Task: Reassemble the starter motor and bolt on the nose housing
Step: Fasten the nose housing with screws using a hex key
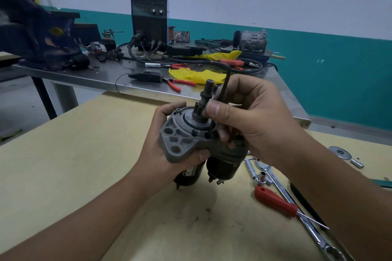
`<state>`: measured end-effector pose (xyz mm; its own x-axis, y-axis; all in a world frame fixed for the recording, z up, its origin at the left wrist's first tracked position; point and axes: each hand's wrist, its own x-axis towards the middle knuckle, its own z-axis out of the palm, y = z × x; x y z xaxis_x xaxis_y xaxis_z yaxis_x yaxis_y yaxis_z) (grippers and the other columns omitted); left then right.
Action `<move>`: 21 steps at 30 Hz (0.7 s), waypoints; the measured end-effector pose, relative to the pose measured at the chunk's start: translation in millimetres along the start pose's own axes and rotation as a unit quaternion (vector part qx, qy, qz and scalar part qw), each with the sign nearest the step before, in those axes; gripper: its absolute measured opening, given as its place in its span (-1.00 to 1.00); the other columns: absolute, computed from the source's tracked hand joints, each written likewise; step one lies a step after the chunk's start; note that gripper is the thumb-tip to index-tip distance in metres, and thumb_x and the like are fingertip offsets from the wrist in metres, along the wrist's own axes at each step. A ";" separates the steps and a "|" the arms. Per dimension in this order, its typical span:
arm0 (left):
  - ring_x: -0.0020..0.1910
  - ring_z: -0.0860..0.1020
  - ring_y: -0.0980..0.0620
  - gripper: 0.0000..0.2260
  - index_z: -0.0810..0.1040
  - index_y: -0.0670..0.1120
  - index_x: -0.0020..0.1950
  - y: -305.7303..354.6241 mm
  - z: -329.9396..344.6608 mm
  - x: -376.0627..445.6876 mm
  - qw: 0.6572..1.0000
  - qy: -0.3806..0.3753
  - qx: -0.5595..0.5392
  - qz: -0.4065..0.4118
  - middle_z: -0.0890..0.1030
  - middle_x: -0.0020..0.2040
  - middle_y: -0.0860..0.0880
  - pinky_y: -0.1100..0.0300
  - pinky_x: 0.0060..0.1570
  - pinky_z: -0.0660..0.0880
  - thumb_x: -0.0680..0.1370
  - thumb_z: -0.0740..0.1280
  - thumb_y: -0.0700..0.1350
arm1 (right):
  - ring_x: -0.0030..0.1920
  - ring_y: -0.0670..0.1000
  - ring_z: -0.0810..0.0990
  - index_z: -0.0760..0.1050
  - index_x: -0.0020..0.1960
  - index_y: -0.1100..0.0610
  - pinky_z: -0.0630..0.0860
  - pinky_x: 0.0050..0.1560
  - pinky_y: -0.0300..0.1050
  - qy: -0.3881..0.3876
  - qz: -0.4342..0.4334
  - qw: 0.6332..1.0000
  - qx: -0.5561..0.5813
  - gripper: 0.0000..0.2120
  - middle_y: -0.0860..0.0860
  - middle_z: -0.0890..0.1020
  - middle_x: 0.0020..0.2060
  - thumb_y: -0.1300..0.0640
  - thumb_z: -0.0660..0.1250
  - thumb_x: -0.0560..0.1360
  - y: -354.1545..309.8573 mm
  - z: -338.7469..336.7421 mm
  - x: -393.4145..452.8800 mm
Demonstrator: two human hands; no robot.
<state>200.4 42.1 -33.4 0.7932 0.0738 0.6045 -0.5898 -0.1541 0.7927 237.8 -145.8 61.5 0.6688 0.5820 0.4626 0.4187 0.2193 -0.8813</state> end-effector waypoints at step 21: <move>0.20 0.60 0.27 -0.33 0.32 -0.04 0.34 -0.5 -0.8 -0.4 1.000 0.003 -0.003 0.011 0.59 0.22 0.31 0.42 0.13 0.52 0.32 0.56 -0.14 | -0.41 0.01 0.62 0.69 -0.11 0.07 0.56 -0.45 -0.11 0.049 0.021 0.999 0.001 -0.92 0.09 0.71 -0.23 0.08 0.50 0.43 -5.1 9.0 -0.7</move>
<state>200.3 42.9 -34.0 0.7796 0.0758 0.6217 -0.6075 -0.1496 0.7801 229.7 -140.2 64.8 0.7433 0.5106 0.4322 0.3882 0.1970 -0.9003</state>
